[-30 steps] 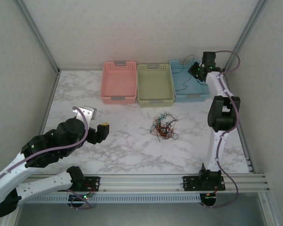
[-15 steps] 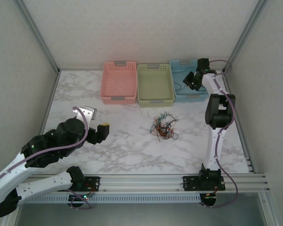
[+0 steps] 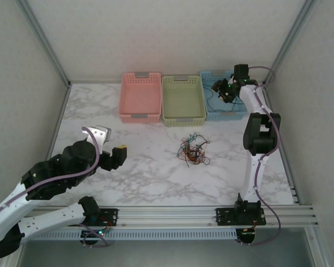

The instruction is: Untangle the cables

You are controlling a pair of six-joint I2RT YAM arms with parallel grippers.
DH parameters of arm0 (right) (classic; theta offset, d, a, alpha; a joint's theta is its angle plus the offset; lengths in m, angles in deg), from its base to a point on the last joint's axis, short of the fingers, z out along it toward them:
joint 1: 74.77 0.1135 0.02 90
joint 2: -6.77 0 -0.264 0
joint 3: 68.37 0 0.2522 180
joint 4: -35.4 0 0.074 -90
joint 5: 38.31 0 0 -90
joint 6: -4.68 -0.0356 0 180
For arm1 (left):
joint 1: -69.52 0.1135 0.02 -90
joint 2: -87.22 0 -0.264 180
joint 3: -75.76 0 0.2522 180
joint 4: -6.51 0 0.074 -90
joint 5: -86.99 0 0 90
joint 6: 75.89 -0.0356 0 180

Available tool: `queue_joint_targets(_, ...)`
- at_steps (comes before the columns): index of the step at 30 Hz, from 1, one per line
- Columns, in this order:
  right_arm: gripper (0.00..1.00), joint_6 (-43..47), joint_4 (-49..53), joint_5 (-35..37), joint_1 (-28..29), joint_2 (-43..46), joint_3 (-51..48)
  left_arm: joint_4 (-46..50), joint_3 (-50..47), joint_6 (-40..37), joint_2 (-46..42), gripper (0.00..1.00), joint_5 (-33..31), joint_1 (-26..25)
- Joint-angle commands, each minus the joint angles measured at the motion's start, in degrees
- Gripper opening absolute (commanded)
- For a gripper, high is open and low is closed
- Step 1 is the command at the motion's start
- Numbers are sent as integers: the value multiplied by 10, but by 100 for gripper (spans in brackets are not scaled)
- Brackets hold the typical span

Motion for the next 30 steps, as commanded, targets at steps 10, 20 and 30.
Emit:
queue_joint_targets(10,50,41,-102,46,81,301,-302,-84,-56,37,12,83,63,8)
queue_joint_targets(20,44,78,-3,144,156,505,-528,-176,-121,96,57,83,138,19)
queue_joint_targets(30,39,32,-44,148,155,466,-597,-204,-129,101,105,83,154,31)
